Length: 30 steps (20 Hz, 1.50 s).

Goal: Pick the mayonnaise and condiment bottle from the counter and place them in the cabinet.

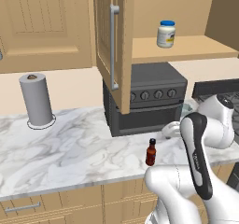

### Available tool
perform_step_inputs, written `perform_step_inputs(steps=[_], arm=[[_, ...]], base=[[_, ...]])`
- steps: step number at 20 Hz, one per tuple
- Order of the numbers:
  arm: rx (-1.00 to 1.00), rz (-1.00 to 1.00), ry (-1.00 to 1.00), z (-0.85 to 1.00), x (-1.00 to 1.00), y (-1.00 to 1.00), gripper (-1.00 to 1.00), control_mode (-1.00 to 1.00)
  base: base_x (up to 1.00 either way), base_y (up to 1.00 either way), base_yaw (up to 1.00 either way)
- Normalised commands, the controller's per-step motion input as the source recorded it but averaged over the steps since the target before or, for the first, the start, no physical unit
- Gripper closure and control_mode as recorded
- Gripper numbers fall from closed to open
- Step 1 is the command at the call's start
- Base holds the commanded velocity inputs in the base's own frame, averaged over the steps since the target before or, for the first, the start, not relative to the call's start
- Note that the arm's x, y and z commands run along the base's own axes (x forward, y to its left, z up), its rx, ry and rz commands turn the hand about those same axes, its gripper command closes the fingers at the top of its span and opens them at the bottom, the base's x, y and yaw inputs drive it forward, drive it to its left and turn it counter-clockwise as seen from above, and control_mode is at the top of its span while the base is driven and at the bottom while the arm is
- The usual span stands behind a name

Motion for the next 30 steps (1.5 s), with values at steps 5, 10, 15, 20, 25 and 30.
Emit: perform_step_inputs(steps=[5,10,15,20,25,30], arm=[[0.0,0.12,0.0,0.0,-0.03,0.19,-1.0,-1.0],[0.0,0.16,0.0,-0.02,0.0,0.18,-1.0,-1.0],[0.0,0.2,0.0,-0.07,0.0,0.16,-1.0,-1.0],[0.0,0.19,0.0,-0.08,0.02,0.06,-1.0,-1.0],[0.0,0.11,0.02,-0.09,0.09,0.03,-1.0,-1.0],[0.0,0.01,0.02,-0.08,0.12,0.14,-1.0,-1.0]], base=[[0.0,0.0,0.0],[0.0,0.0,0.0],[0.0,0.0,0.0],[0.0,0.0,0.0],[0.0,0.0,0.0],[0.0,0.0,0.0]])
